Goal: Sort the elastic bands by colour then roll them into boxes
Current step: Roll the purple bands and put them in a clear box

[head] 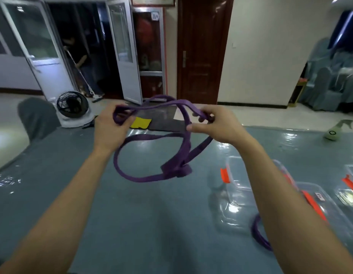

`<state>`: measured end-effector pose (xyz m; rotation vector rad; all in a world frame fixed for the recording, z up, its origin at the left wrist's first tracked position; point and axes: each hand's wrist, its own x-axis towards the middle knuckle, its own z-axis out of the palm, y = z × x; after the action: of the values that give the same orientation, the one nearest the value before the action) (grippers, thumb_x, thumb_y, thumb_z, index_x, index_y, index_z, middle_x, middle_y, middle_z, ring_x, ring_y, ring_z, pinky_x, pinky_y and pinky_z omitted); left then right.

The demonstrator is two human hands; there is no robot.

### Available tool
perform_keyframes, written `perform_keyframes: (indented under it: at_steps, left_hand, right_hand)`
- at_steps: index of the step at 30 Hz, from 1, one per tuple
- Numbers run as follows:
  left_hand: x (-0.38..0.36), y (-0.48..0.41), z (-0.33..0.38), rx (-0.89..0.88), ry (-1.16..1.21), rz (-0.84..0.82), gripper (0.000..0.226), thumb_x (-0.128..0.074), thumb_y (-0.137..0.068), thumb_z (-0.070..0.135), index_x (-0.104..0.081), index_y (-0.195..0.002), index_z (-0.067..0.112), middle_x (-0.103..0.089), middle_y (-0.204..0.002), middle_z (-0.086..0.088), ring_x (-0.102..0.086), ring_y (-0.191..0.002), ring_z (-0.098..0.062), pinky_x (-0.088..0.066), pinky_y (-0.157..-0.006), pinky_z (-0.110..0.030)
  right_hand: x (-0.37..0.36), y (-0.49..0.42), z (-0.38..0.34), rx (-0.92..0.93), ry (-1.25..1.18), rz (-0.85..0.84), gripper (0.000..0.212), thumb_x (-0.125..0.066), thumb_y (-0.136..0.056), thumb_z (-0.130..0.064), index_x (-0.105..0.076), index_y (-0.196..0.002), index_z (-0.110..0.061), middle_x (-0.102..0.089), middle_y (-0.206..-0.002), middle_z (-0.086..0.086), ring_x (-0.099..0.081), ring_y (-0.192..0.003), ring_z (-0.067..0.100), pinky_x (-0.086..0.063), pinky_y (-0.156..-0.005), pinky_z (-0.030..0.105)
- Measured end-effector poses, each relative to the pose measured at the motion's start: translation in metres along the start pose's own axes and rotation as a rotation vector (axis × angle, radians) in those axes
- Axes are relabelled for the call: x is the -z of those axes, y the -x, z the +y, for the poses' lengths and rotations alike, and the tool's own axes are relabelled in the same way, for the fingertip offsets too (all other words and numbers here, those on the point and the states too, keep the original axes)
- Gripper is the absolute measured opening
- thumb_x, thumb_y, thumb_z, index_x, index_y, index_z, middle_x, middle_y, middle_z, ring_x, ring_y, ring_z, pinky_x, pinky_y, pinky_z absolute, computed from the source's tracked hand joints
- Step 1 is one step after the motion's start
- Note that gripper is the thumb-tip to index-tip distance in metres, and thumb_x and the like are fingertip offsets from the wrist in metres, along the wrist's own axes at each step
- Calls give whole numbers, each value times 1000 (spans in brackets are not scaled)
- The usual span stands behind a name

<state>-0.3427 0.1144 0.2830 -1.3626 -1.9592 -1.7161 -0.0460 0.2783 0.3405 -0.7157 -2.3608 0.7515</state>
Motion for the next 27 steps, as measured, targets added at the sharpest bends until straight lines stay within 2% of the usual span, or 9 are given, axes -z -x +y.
perform_keyframes:
  at_steps: [3,6,11,14,16,19,22,25,27]
  left_hand:
    - [-1,17,-12,119,6,-108,35,-83,-95,12,-67,-114,36,-75,-108,18,-71,-102,0,-56,-100,-22]
    - [-6,30,-18,189,55,-246,33,-80,-94,-2,-68,-120,14,-77,-114,-6,-74,-106,-15,-57,-104,-36]
    - [-13,40,-15,206,-20,-372,68,-51,-69,-35,-71,-114,13,-73,-111,-1,-71,-107,-21,-55,-99,-24]
    - [-21,36,-7,203,29,-379,57,-52,-80,-28,-71,-110,17,-68,-93,3,-60,-77,-12,-49,-73,-22]
    - [-31,33,3,214,93,-453,43,-62,-87,-10,-70,-114,22,-69,-94,-2,-59,-75,-10,-47,-70,-27]
    - [-56,32,15,228,78,-641,28,-73,-100,21,-67,-126,31,-72,-106,6,-67,-90,-9,-51,-80,-26]
    - [-93,39,30,158,-42,-762,30,-61,-111,42,-62,-140,39,-69,-103,24,-67,-92,6,-50,-81,-14]
    - [-133,45,48,186,22,-814,43,-55,-114,37,-50,-157,36,-65,-135,17,-63,-125,2,-53,-112,-31]
    - [-159,43,66,208,190,-764,52,-57,-114,24,-42,-162,39,-60,-148,15,-56,-140,-1,-47,-120,-32]
  right_hand:
    - [-30,13,21,-118,-127,-21,20,-87,-91,-30,-78,-97,-13,-77,-80,7,-71,-72,21,-59,-76,43]
    - [-52,26,39,-191,-180,-37,18,-91,-86,-21,-80,-97,-12,-80,-90,10,-76,-90,31,-61,-88,47]
    - [-63,31,63,-200,-187,39,16,-91,-84,-37,-82,-92,-27,-75,-81,-3,-58,-68,14,-50,-69,34]
    - [-54,28,66,-176,-298,37,31,-88,-90,-29,-78,-119,-26,-78,-93,3,-66,-71,14,-57,-72,34]
    - [-44,24,66,-159,-387,64,27,-84,-94,-20,-76,-121,-19,-76,-95,16,-69,-67,17,-60,-72,37]
    - [-26,14,67,-144,-531,103,17,-79,-98,-18,-77,-111,-7,-77,-96,24,-72,-70,26,-63,-74,44]
    - [-6,0,68,-106,-565,118,26,-81,-97,-21,-73,-121,-15,-79,-96,22,-76,-74,30,-65,-76,45]
    - [18,-12,69,-38,-590,138,26,-82,-95,-29,-76,-119,-22,-82,-97,8,-81,-80,29,-68,-76,39]
    - [32,-19,71,-8,-593,157,19,-84,-94,-29,-80,-111,-23,-82,-98,1,-82,-79,27,-67,-71,34]
